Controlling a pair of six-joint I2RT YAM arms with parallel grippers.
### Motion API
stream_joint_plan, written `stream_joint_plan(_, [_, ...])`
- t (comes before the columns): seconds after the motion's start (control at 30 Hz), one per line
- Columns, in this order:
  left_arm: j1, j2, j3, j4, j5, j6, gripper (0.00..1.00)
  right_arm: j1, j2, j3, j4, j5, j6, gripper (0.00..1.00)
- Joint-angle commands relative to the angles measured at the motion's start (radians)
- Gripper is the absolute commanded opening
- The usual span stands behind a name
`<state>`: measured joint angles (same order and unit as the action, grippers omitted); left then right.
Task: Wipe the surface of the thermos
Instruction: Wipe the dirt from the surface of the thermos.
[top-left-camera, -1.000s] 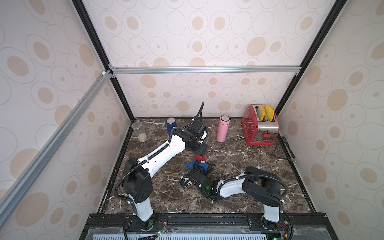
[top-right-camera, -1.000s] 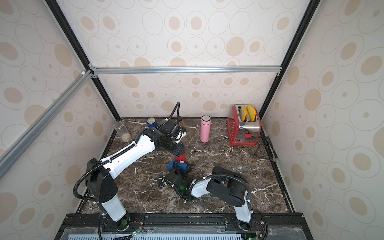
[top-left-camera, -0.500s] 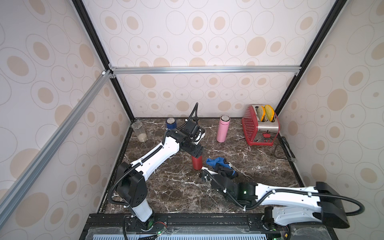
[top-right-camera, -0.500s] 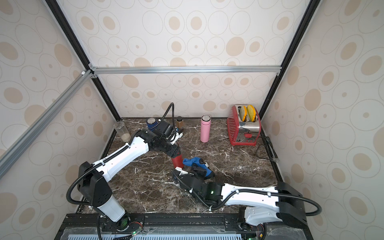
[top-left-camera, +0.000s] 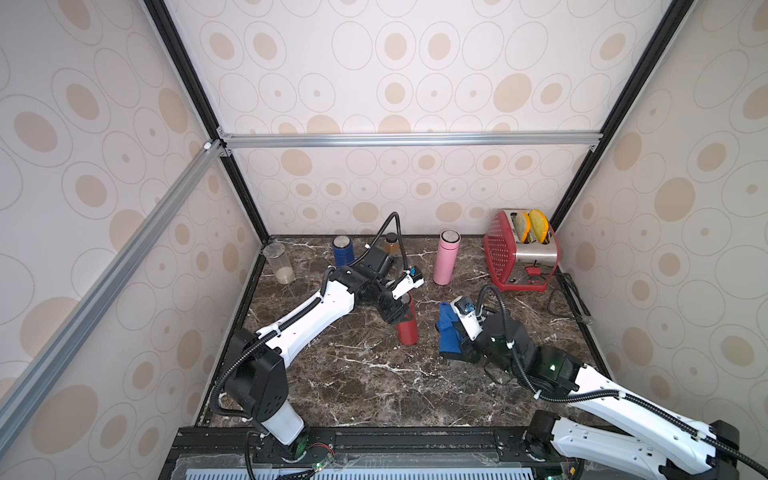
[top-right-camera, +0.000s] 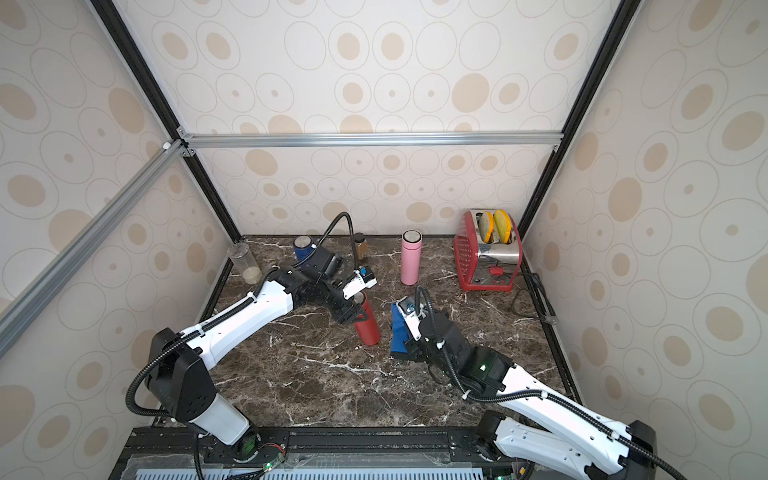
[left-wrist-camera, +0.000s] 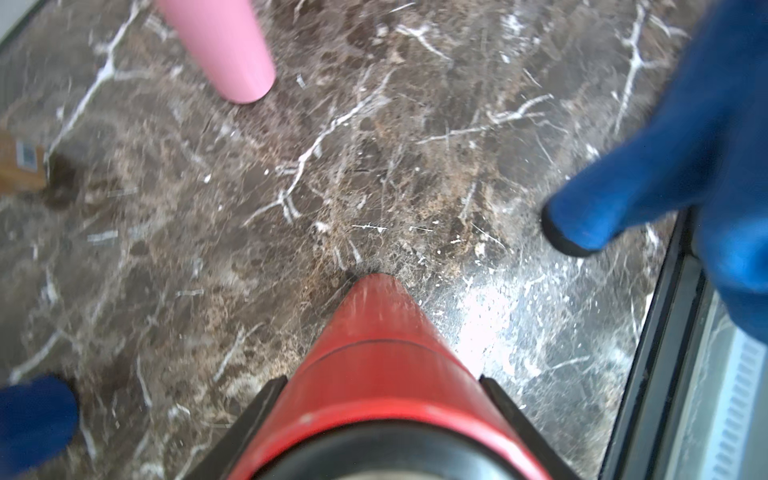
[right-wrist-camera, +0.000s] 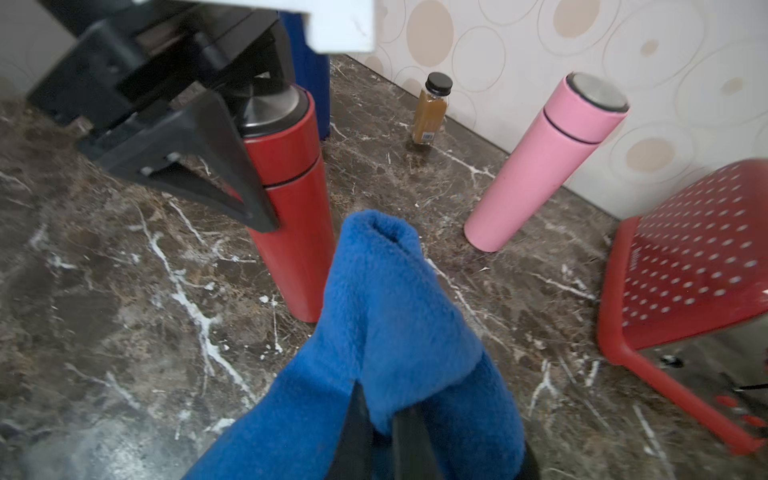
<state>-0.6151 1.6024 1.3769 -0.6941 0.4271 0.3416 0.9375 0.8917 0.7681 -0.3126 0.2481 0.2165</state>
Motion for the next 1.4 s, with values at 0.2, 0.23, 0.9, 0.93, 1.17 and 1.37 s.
stream_joint_plan(0.2, [-0.053, -0.021, 0.038, -0.208, 0.211, 0.603, 0.00, -0.244, 0.164, 0.037, 0.252, -0.534, 0.252, 0.00])
stream_joint_plan(0.23, [-0.057, -0.016, 0.049, -0.235, 0.210, 0.641, 0.00, -0.251, 0.182, 0.048, 0.266, -0.558, 0.254, 0.00])
stream_joint_plan(0.9, [-0.097, 0.025, 0.054, -0.075, 0.195, 0.845, 0.00, -0.266, 0.457, -0.136, 0.749, -0.766, 0.485, 0.00])
stream_joint_plan(0.93, [-0.097, 0.024, 0.046, -0.062, 0.201, 0.841, 0.00, -0.264, 0.480, -0.160, 0.775, -0.754, 0.489, 0.00])
stream_joint_plan(1.17, [-0.097, 0.022, 0.027, -0.041, 0.243, 0.836, 0.00, -0.264, 0.609, -0.227, 0.829, -0.691, 0.453, 0.00])
stream_joint_plan(1.37, [-0.097, 0.023, 0.004, -0.052, 0.280, 0.852, 0.00, -0.324, 0.626, -0.167, 0.767, -0.800, 0.395, 0.00])
